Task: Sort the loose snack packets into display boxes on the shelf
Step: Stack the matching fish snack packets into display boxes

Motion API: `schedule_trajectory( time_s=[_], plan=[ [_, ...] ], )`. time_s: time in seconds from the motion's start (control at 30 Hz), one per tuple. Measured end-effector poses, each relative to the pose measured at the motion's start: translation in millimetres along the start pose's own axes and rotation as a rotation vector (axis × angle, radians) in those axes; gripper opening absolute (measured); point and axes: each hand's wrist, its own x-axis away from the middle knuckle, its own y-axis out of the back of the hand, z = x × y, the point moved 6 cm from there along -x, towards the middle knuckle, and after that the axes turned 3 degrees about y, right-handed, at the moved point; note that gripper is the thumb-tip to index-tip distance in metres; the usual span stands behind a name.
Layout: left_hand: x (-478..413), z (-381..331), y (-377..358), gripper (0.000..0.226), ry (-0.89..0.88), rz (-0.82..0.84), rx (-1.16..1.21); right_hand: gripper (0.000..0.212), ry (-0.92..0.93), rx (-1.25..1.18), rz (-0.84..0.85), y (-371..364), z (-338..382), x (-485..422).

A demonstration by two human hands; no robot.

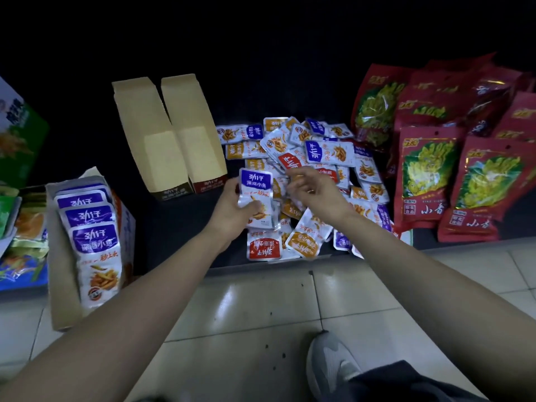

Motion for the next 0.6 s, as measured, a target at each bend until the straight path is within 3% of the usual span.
schedule_trajectory(
  time_s=[0.1,0.23,0.33,0.6],
  plan=[
    [-4,-1,-15,0.086,-0.100,0.086,0.003,0.050,-0.097,0.311,-0.068,39,-32,6],
    [-7,-4,-35,0.056,-0.136,0.101,-0.183,0.079,-0.286,0.662,0.089,66,-65,18],
    [-7,0,-48,0.037,-0.136,0.121,-0.228,0.084,-0.210,0.760,0.146,63,-68,22],
    [-4,5,-45,0.028,-0.107,0.071,-0.254,0.074,-0.024,0.801,0.092,51,-64,9]
  ],
)
